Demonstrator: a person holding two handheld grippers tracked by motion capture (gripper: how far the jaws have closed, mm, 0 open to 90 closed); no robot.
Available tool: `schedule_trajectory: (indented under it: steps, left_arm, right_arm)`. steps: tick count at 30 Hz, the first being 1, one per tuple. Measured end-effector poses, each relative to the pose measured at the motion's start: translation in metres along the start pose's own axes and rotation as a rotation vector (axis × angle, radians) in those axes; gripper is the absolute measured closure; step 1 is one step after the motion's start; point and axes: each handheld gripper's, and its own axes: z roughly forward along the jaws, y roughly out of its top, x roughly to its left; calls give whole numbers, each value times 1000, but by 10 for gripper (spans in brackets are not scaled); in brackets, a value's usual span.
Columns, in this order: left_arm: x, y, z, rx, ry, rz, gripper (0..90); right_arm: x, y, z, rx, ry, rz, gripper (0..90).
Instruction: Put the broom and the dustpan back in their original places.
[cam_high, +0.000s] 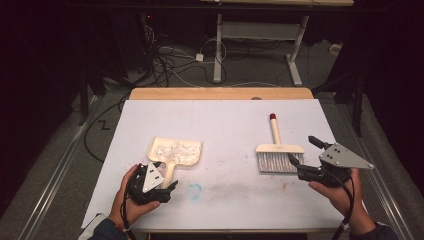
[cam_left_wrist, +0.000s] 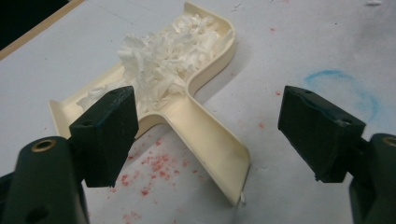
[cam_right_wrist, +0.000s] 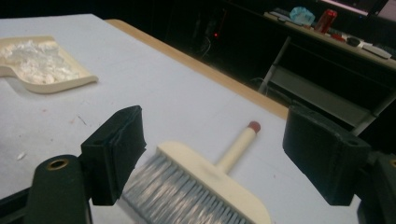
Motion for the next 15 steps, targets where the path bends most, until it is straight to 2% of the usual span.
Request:
schedule_trajectory:
  steps: [8, 15]
  left_arm:
    - [0, 0, 0, -1, -4, 0, 190]
    - [1, -1, 1, 1, -4, -4, 190]
  right_arm:
    - [2, -15, -4, 31, -7, -14, 215]
    - [3, -41, -6, 49, -20, -5, 215]
